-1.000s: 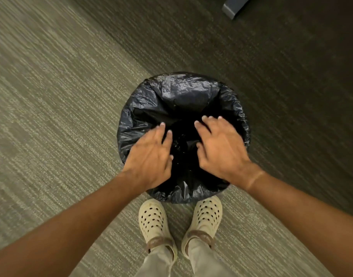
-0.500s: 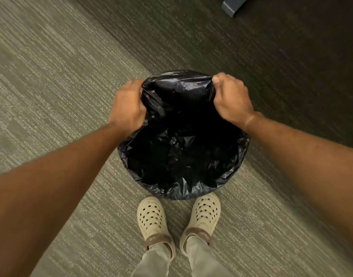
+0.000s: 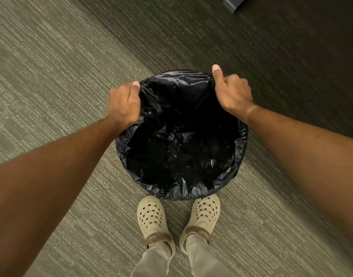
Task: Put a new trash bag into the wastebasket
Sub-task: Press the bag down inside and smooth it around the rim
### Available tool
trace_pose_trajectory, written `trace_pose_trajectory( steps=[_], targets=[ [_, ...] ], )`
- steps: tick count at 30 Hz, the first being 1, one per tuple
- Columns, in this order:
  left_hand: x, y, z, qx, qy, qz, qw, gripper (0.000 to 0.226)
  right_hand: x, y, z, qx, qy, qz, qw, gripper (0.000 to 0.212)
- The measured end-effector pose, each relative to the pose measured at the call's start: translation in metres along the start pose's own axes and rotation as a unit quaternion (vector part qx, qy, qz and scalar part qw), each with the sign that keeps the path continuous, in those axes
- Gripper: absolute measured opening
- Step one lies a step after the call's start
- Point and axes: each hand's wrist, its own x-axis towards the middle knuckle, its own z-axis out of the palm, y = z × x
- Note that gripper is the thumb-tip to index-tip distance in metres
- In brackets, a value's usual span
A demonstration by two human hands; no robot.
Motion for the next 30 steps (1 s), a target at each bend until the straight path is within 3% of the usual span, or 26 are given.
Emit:
trace_pose_trajectory(
  steps=[2,5,8,12,16,19,21,26,30],
  targets=[
    [-0.002,0.002,-0.001,0.034,0.014,-0.002,0.999,0.034,-0.002,0.003,-0.002,-0.019,0.025,-0.026,0.999,0.059],
    [-0.005,0.007,-0.002,0.044,0.011,0.081,0.996,0.039,-0.006,0.004,-0.004,-0.004,0.021,-0.143,0.989,0.037],
    [-0.004,0.01,-0.001,0.038,-0.025,0.139,0.989,0.04,-0.002,0.0,-0.002,-0.033,-0.01,-0.189,0.981,0.043],
    [0.004,0.004,-0.002,0.024,-0.036,0.136,0.99,0.035,0.005,-0.003,0.0,-0.036,-0.013,-0.139,0.99,0.056],
    [0.012,-0.001,-0.002,-0.053,-0.064,0.034,0.996,0.041,0.012,-0.008,0.0,0.01,-0.034,-0.072,0.997,0.069],
    [0.017,0.001,-0.002,-0.129,-0.109,-0.093,0.981,0.053,0.019,-0.01,0.0,0.048,-0.067,-0.012,0.997,0.067],
    [0.013,0.004,-0.006,-0.125,-0.115,-0.123,0.978,0.054,0.015,-0.007,-0.006,0.061,-0.057,0.005,0.996,0.068],
    [-0.032,-0.01,-0.017,-0.132,-0.035,-0.147,0.98,0.055,-0.03,0.03,-0.013,0.138,0.009,0.057,0.989,0.066],
    [-0.07,-0.024,-0.006,-0.228,-0.005,-0.254,0.94,0.05,-0.064,0.054,0.001,0.183,0.001,0.137,0.973,0.065]
  ],
)
